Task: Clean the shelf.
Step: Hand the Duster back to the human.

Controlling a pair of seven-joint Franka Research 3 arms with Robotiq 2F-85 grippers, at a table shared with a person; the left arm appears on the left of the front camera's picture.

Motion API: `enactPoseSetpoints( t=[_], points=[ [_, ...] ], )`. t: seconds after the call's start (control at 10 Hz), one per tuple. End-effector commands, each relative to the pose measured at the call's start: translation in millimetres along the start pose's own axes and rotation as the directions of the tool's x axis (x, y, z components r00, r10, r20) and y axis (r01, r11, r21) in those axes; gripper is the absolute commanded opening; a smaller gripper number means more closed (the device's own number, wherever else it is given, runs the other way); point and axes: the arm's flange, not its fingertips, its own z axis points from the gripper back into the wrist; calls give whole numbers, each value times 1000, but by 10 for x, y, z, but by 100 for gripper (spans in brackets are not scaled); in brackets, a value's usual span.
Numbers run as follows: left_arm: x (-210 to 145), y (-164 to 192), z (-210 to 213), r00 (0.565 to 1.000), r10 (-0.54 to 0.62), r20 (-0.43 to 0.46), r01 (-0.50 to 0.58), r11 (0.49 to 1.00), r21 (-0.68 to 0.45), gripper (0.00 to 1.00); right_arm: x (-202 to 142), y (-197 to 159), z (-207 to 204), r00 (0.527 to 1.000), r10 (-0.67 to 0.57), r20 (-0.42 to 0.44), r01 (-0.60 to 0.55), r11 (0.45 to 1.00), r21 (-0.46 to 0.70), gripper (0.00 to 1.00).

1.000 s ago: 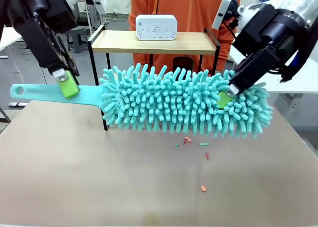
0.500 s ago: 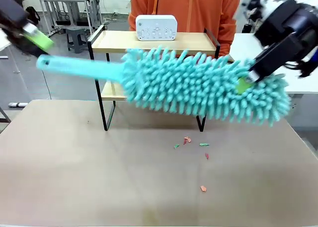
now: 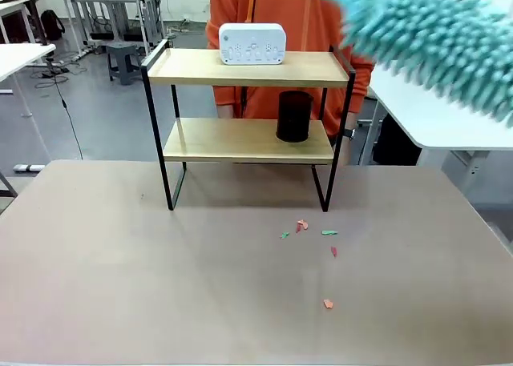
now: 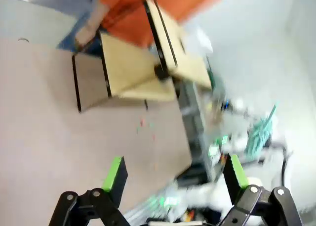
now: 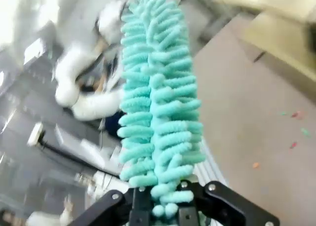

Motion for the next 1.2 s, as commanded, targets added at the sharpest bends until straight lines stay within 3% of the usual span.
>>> enactPoseSetpoints(
  t=[0.0, 0.1, 0.2, 0.3, 0.4, 0.6, 0.7, 0.8, 1.1],
  points=[
    [-22, 13, -625, 922, 147, 359, -115, 987, -109, 100, -298, -187, 384, 932, -115, 344, 158, 982, -100, 0],
    [58, 109, -700, 913, 212, 349, -170, 975, -145, 100, -662, -398, 716, 836, -178, 520, 243, 968, -58, 0],
    [96, 134, -781, 933, 246, 265, -217, 967, -133, 100, -1008, -688, 836, 762, -264, 592, 322, 947, 7, 0],
    [-9, 271, -416, 947, 195, 254, -186, 981, -60, 100, -1210, -933, 792, 729, -369, 576, 455, 891, -6, 0],
    [-9, 271, -416, 947, 195, 254, -186, 981, -60, 100, -1350, -1209, 677, 688, -472, 551, 573, 819, -15, 0],
    [-9, 271, -416, 947, 195, 254, -186, 981, -60, 100, -1469, -1718, 508, 534, -581, 614, 745, 666, -17, 0],
    [-9, 271, -416, 947, 195, 254, -186, 981, -60, 100, -1438, -1819, 454, 495, -593, 635, 780, 626, -24, 0],
    [-9, 271, -416, 947, 195, 254, -186, 981, -60, 100, -1608, -1659, 839, 615, -533, 582, 677, 735, -42, 0],
    [-9, 271, -416, 947, 195, 254, -186, 981, -60, 100, -1608, -1659, 839, 615, -533, 582, 677, 735, -42, 0]
  ],
)
